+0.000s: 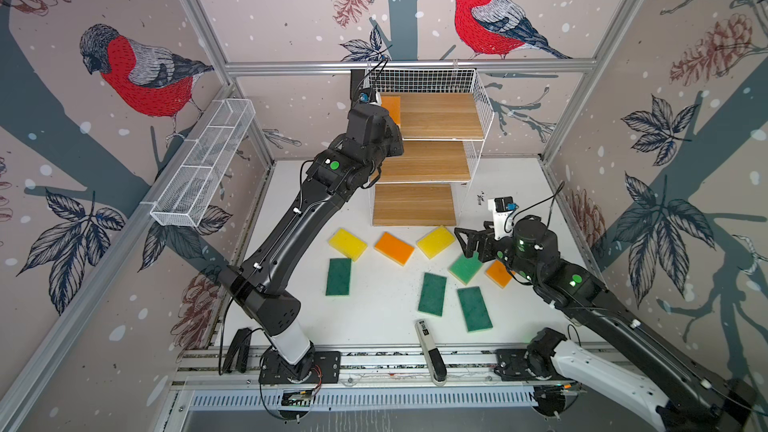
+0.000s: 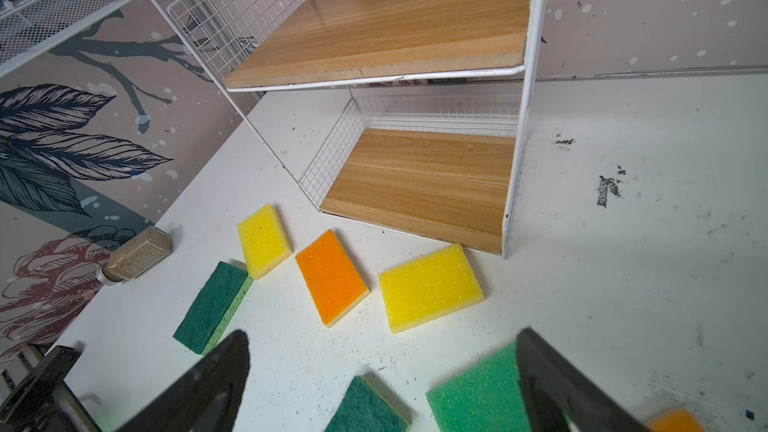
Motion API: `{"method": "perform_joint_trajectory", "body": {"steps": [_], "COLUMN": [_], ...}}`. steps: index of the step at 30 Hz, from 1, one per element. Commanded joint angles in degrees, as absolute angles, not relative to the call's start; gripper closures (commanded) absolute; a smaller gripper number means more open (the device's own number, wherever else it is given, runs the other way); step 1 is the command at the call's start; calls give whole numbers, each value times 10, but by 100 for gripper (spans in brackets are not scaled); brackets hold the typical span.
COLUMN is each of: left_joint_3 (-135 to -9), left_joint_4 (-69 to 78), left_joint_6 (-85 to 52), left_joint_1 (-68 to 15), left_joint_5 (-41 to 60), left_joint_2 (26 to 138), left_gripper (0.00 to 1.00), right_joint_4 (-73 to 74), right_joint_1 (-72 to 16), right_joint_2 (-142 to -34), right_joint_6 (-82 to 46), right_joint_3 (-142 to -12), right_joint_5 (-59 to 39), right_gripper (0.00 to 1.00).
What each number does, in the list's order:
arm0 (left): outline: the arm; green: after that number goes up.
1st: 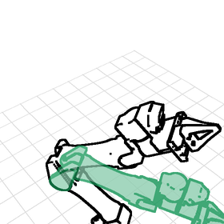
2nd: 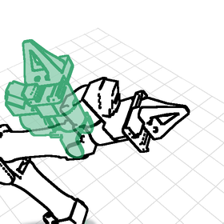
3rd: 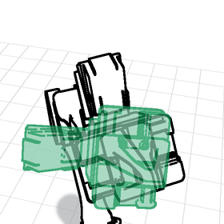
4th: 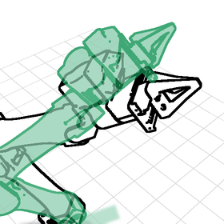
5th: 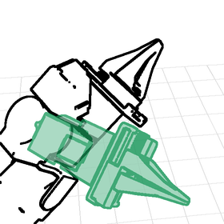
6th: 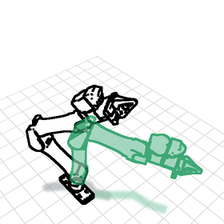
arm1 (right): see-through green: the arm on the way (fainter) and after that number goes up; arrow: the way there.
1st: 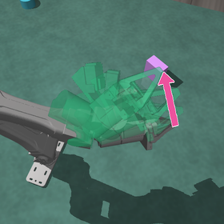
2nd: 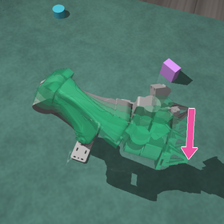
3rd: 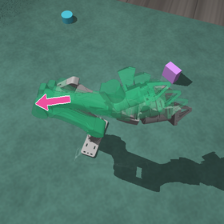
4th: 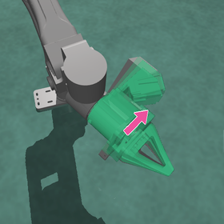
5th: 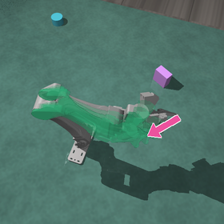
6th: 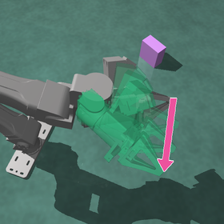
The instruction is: Place and organize the cleaning sponges onto the shelf
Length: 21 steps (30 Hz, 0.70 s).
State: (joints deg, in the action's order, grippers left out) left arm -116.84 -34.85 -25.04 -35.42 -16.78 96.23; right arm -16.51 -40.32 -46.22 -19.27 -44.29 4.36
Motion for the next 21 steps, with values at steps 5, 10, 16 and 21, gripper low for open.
{"method": "perform_joint_trajectory", "body": {"steps": [5,10,16,21], "left_joint_3": [-1180,-1187,-1184,-1184], "left_joint_4": [-334,-337,-337,-341], "left_joint_6": [-243,-245,-245,-246], "left_joint_1": [-352,-351,-352,-350], "left_joint_5": [-168,-163,-165,-171], "left_joint_2": [976,985,984,985], "left_gripper": [85,85,86,85], "right_joint_4": [-149,-150,-152,-152], "right_joint_1": [-403,-403,-403,-403], "right_joint_2": [-464,-463,-463,-464], "right_joint_6": [-185,-187,-188,-188], "right_joint_3": [-442,-441,-440,-439], "right_joint_5": [49,49,49,50], "right_gripper": [0,0,1,1]}}
